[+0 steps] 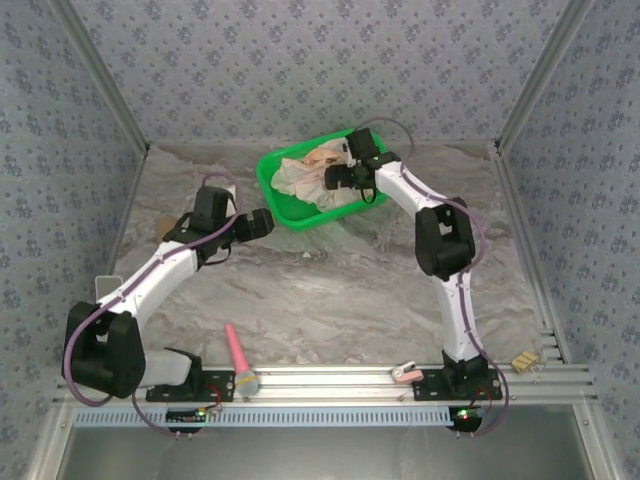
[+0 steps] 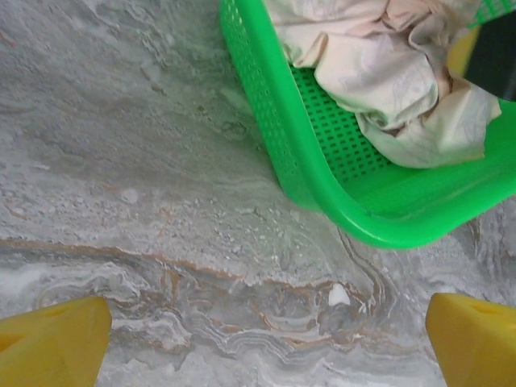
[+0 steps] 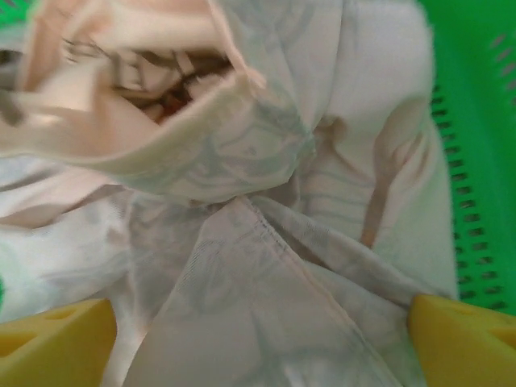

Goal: Fold the inside-out t-shirt

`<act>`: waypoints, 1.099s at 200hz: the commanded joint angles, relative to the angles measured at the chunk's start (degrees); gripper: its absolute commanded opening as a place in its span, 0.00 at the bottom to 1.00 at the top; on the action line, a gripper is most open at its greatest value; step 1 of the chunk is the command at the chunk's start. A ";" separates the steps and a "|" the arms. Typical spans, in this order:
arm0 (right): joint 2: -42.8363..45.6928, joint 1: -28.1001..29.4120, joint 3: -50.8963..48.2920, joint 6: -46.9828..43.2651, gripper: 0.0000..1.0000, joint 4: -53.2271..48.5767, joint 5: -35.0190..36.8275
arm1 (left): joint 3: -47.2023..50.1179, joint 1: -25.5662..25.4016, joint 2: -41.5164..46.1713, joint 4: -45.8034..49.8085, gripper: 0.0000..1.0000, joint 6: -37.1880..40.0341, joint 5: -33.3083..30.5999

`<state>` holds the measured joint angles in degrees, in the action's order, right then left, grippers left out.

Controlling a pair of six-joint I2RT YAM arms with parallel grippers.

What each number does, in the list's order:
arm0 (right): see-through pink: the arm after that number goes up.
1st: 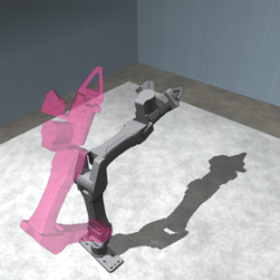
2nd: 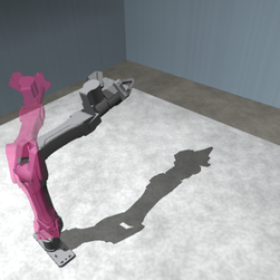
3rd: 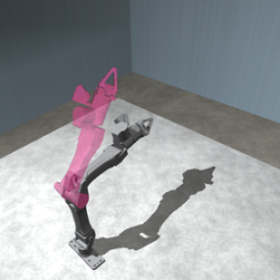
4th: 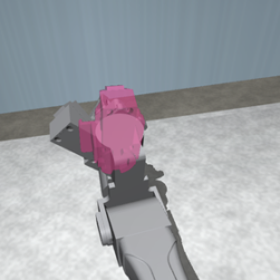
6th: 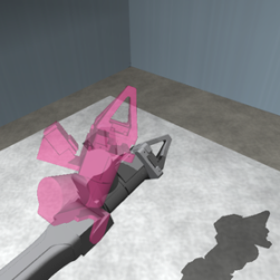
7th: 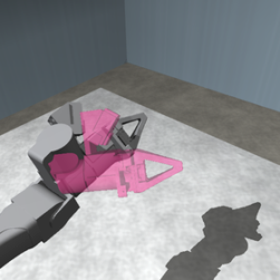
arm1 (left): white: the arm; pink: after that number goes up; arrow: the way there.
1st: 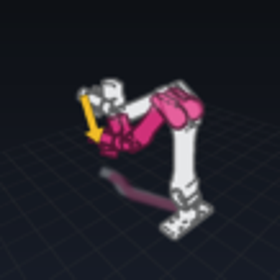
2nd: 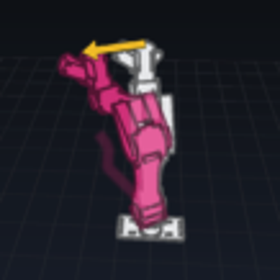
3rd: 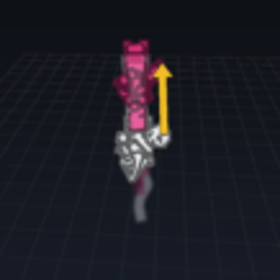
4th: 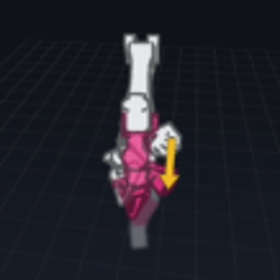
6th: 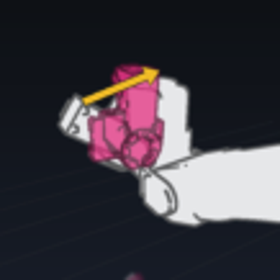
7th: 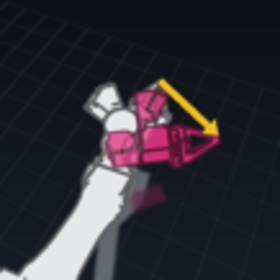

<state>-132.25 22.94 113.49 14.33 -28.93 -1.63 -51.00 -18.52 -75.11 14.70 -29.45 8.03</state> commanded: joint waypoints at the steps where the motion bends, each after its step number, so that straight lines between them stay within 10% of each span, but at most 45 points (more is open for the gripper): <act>1: -3.20 -0.41 4.86 -0.30 0.66 -4.39 -5.42 | -0.19 -0.55 1.94 2.97 1.00 0.77 3.02; 28: -0.84 -0.52 5.83 -1.19 0.00 -2.13 -9.59 | -0.44 -0.64 3.24 4.42 1.00 1.90 3.38; 102: 20.41 4.39 15.01 0.56 0.00 -2.70 -23.90 | -5.63 0.45 8.97 -0.47 1.00 2.21 17.97; 149: 32.82 13.92 1.36 -1.43 0.00 -0.02 -33.53 | -4.60 3.42 15.08 -1.37 1.00 0.86 13.16; 167: 35.51 16.68 -9.97 -2.48 0.61 0.86 -33.79 | -1.23 4.64 16.05 -2.13 1.00 -0.80 11.00; 220: 35.84 3.93 -22.08 4.53 0.72 -8.85 -8.36 | 6.46 4.86 10.24 -7.25 1.00 -4.53 14.55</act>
<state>-95.88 35.24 93.73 14.61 -31.99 -21.45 -46.72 -13.13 -61.19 11.22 -31.22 20.43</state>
